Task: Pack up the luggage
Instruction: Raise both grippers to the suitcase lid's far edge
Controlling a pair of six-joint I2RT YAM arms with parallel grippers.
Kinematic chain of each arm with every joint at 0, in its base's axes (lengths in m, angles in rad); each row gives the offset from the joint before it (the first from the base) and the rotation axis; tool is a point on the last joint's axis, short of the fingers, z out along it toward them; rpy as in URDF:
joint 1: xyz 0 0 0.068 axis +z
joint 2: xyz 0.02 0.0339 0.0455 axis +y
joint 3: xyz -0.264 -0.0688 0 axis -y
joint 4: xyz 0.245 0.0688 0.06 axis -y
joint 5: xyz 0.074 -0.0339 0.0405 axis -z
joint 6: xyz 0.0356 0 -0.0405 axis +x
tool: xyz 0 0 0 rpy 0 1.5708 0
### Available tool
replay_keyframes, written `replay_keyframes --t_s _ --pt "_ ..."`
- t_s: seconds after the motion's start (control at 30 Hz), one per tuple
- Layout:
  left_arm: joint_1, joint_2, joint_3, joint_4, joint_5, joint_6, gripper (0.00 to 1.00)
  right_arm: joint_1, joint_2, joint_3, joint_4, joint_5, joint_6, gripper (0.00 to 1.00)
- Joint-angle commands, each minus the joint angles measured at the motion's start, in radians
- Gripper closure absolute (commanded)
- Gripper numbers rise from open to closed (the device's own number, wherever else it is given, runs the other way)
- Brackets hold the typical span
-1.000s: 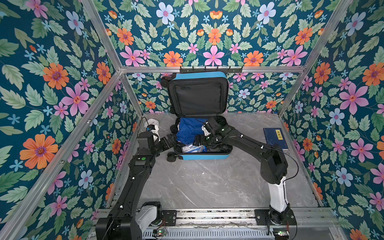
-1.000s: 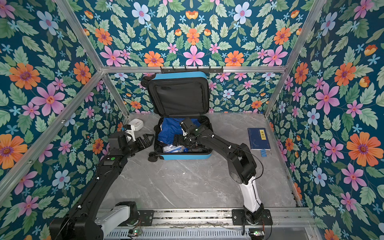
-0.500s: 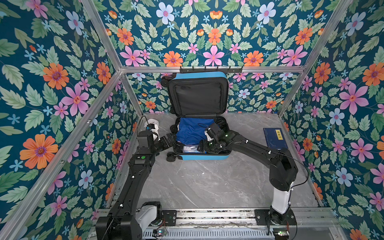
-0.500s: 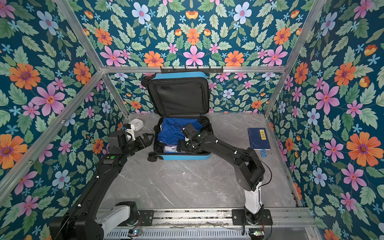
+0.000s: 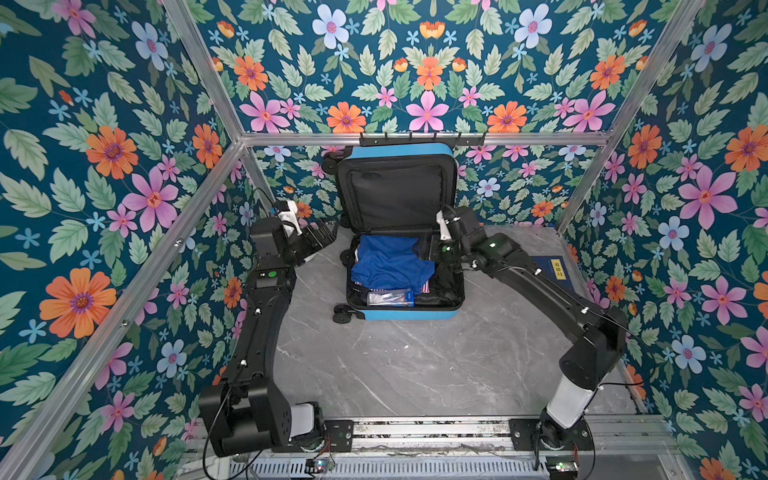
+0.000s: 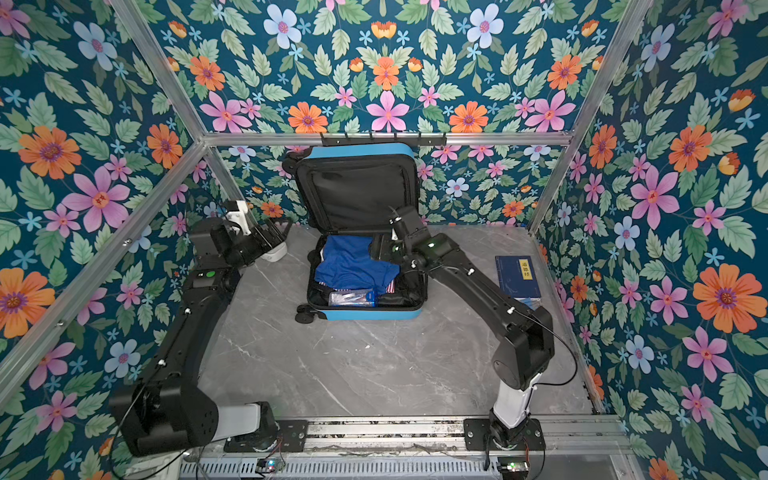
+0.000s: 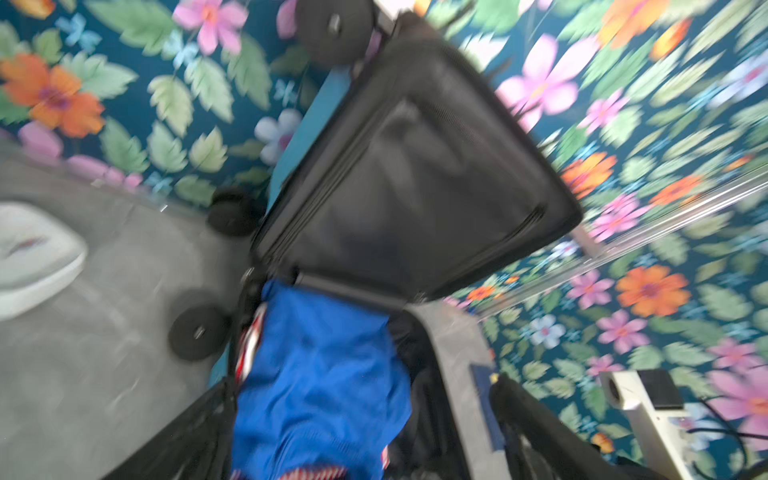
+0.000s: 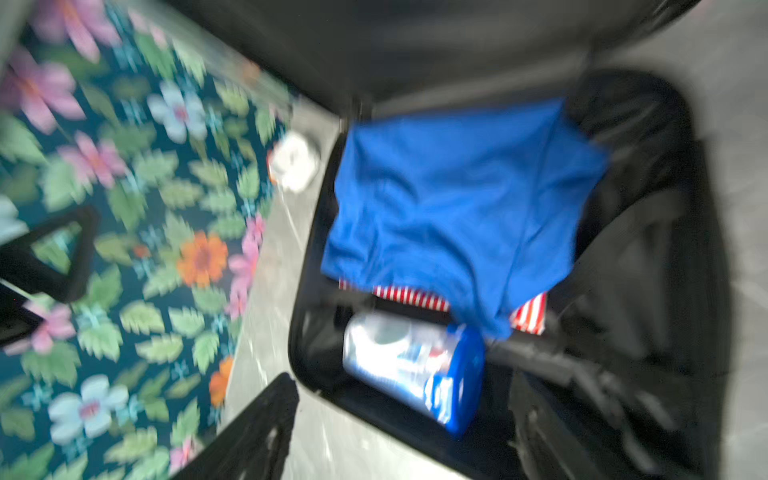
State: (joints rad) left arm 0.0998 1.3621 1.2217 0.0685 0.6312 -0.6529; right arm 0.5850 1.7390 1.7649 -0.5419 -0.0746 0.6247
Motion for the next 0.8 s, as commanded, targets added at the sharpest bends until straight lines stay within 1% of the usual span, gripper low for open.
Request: replay_keyframes --t_s 0.0,0.07,0.13,0.2,0.3,0.37,0.5,0.6,0.67,0.77 --pt "0.031 0.068 0.035 0.349 0.116 -0.198 0.00 -0.063 -0.058 -0.031 0.212 -0.004 -0.009 0.15" --pt "0.050 0.128 0.065 0.487 0.128 -0.288 0.00 -0.088 -0.113 -0.081 0.367 0.007 -0.034 0.11" --pt "0.059 0.205 0.121 0.593 0.144 -0.370 0.00 -0.100 -0.135 -0.103 0.497 0.045 -0.087 0.06" --pt "0.059 0.280 0.190 0.655 0.161 -0.425 0.01 -0.109 -0.127 -0.087 0.564 0.076 -0.137 0.02" --pt "0.058 0.384 0.278 0.737 0.170 -0.504 0.01 -0.139 -0.090 -0.042 0.646 0.076 -0.175 0.02" --pt "0.058 0.445 0.326 0.797 0.177 -0.554 0.01 -0.171 -0.036 -0.010 0.682 0.060 -0.149 0.02" --pt "0.058 0.549 0.435 0.855 0.200 -0.638 0.01 -0.256 0.055 0.082 0.714 -0.003 -0.016 0.02" --pt "0.054 0.589 0.481 0.835 0.198 -0.641 0.01 -0.296 0.128 0.150 0.741 -0.041 0.055 0.02" --pt "0.046 0.609 0.512 0.788 0.194 -0.622 0.01 -0.318 0.183 0.210 0.741 -0.083 0.099 0.02" --pt "0.024 0.649 0.573 0.741 0.213 -0.603 0.02 -0.335 0.281 0.349 0.700 -0.166 0.147 0.04"
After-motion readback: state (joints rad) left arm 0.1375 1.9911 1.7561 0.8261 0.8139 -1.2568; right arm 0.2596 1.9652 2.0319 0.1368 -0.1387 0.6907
